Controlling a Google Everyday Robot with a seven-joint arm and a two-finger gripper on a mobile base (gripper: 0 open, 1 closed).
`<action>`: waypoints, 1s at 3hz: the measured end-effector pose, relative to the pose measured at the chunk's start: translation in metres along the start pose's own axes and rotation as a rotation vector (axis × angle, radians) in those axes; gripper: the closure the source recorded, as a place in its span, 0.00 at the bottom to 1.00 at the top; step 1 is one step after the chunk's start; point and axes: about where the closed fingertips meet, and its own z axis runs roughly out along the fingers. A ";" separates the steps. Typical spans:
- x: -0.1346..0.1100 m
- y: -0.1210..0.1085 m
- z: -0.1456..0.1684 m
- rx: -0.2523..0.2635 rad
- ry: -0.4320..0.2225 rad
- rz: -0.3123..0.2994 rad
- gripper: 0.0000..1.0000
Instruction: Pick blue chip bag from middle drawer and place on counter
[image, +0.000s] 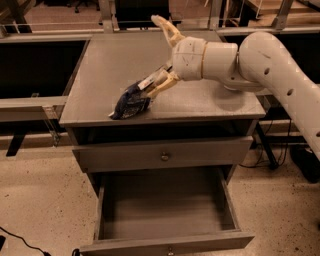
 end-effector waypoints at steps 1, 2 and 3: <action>0.000 0.000 0.000 0.000 0.000 0.000 0.00; 0.009 0.004 -0.004 -0.047 0.073 -0.016 0.00; 0.048 -0.003 -0.031 -0.107 0.207 -0.041 0.00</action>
Offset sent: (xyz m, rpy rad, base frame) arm 0.0081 -0.0261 -0.0236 -0.2363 0.0382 -0.0792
